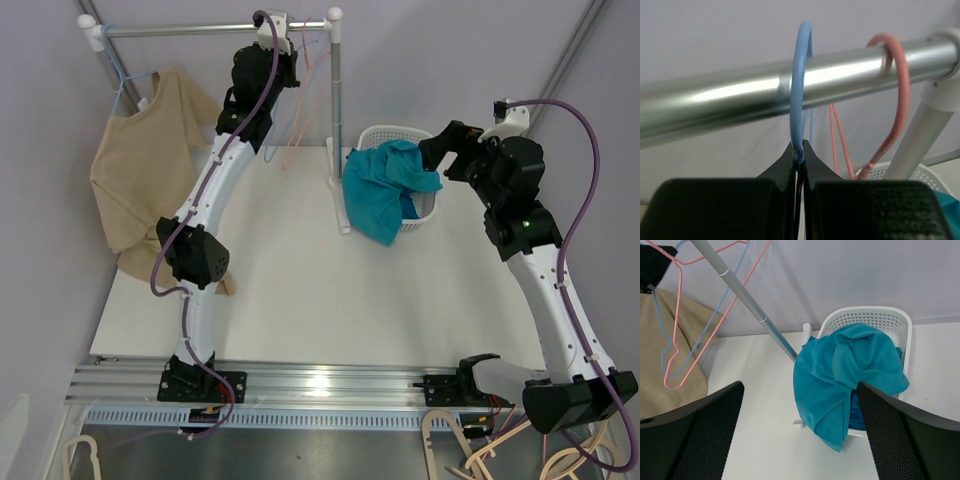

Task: Remove the t-shirt from the hanger

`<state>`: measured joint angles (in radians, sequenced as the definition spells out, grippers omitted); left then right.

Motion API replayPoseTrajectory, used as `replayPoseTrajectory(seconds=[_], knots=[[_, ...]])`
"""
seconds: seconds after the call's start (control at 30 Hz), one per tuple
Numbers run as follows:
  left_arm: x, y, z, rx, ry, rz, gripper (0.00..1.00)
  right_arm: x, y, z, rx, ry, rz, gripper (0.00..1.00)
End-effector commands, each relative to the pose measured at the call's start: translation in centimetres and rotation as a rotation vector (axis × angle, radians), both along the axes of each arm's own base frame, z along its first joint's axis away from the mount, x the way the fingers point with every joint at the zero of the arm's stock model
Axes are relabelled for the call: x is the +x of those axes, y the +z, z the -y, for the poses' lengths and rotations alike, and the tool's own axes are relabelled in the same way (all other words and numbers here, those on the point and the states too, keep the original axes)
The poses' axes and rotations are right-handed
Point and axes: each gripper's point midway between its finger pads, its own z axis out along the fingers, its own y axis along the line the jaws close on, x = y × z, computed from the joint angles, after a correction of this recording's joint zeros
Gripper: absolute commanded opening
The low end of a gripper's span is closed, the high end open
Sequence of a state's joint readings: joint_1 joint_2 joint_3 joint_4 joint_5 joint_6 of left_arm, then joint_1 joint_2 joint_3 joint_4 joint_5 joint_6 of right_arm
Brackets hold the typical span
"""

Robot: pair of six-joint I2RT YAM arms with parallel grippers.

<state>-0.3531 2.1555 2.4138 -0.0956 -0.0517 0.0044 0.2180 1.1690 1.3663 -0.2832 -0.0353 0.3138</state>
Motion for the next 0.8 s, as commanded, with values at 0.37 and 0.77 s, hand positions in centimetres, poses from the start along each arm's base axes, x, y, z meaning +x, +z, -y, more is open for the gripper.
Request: replayPoseTrajectory(seconds=[0.37, 0.77], knots=[[-3.2, 0.5, 0.2, -0.009, -0.083, -0.027, 0.84, -1.1, 0.4, -0.4, 0.055, 0.029, 0.030, 0.99], [-9.7, 3.4, -3.5, -0.064, -0.153, -0.145, 1.00, -1.2, -0.7, -1.3, 0.085, 0.070, 0.012, 0.99]])
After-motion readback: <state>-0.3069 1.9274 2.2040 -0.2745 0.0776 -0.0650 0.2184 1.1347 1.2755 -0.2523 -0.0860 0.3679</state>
